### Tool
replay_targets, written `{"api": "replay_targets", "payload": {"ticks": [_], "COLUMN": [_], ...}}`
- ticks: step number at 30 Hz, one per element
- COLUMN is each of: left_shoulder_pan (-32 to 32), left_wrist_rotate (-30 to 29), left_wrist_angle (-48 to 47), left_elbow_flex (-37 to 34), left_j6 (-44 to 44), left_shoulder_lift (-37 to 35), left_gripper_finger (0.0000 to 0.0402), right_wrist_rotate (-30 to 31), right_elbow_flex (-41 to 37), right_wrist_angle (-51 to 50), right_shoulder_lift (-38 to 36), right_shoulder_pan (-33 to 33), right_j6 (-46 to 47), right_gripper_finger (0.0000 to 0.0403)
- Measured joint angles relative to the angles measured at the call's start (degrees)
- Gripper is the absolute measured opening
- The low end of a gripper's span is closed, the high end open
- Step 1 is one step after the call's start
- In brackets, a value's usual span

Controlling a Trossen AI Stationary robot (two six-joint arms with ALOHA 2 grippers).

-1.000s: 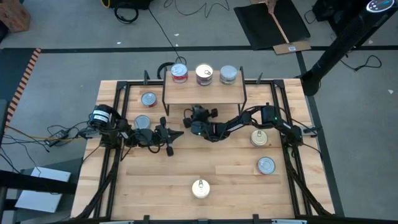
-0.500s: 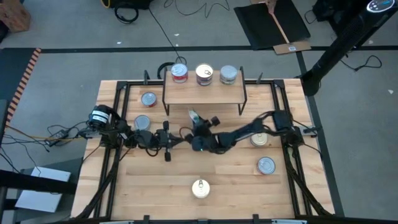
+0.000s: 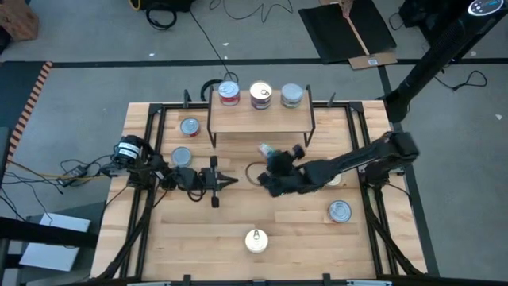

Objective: Stack canned seafood by type on shelf
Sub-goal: Put the green tuna can on the shelf aligned with the other green tuna can

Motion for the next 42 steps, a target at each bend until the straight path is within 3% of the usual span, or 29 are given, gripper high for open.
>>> {"api": "replay_targets", "payload": {"ticks": [3, 6, 11, 17, 26, 36, 42], "left_shoulder_pan": [-0.11, -0.05, -0.07, -0.07, -0.07, -0.07, -0.07], "left_wrist_rotate": [1.45, 1.8, 2.15, 2.14, 2.15, 2.15, 2.15], "left_wrist_angle": [0.02, 0.03, 0.04, 0.07, -0.04, -0.28, -0.33], "left_elbow_flex": [-0.01, 0.01, 0.03, 0.03, 0.12, 0.17, 0.21], "left_j6": [0.05, 0.0, -0.18, -0.22, -0.26, -0.32, -0.39], "left_shoulder_lift": [0.0, 0.0, 0.0, 0.0, -0.02, -0.02, -0.02], "left_gripper_finger": [0.0007, 0.0007, 0.0007, 0.0007, 0.0007, 0.0007, 0.0007], "right_wrist_rotate": [-0.12, -4.42, -19.87, -35.39, -48.26, -51.64, -50.34], "right_elbow_flex": [0.0, 0.03, 0.03, 0.0, 0.0, 0.09, 0.03], "right_wrist_angle": [-5.1, -8.72, -9.21, -9.26, -6.86, -6.86, -7.72], "right_shoulder_lift": [-7.44, -14.36, -21.26, -20.99, -18.32, -16.1, -16.06], "right_shoulder_pan": [-1.62, -5.62, -16.3, -28.26, -37.65, -41.31, -41.88], "right_j6": [0.18, 0.21, -3.06, -7.96, -9.92, -10.97, -12.02], "right_gripper_finger": [0.0142, 0.0142, 0.0142, 0.0142, 0.0142, 0.0142, 0.0218]}}
